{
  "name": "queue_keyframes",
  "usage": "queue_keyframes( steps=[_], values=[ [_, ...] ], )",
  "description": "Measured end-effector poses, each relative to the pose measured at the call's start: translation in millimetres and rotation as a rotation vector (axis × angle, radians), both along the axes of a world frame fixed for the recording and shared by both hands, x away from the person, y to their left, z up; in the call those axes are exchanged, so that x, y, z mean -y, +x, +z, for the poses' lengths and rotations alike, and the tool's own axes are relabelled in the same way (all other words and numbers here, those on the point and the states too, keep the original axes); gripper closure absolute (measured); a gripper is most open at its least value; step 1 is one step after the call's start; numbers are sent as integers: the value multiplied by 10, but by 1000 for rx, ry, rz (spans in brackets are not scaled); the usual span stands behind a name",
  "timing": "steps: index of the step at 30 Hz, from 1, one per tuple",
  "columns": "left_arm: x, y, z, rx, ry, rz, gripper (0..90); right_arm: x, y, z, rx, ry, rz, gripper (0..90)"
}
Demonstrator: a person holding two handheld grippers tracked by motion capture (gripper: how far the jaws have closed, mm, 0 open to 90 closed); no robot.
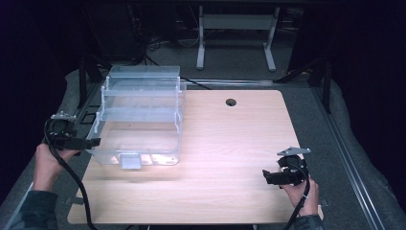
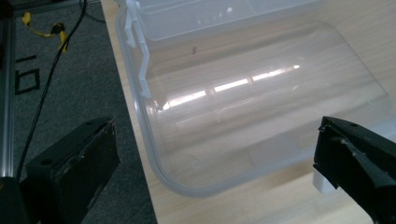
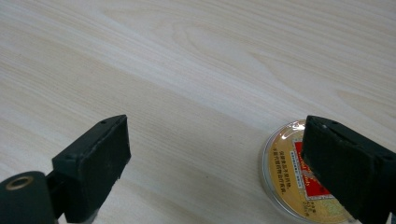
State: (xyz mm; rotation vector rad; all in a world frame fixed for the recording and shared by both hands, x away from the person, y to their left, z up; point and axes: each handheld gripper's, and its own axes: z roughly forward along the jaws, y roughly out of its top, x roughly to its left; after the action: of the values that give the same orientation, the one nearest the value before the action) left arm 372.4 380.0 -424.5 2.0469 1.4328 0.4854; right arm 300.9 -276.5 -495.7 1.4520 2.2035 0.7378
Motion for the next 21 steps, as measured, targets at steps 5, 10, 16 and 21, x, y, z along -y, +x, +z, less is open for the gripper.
queue_keyframes(
  steps=[5,10,16,21],
  values=[
    [-15,183,-75,-35,-16,9,23,-40,-13,-15,-7,-9,10,86],
    [-35,296,-169,-57,-27,18,78,-79,-16,-15,-2,2,15,90],
    [-68,439,-336,-113,-12,78,336,-142,-50,-15,5,5,25,104],
    [-126,551,-456,-163,-14,145,537,-99,-49,-37,-7,-2,3,114]
  ],
)
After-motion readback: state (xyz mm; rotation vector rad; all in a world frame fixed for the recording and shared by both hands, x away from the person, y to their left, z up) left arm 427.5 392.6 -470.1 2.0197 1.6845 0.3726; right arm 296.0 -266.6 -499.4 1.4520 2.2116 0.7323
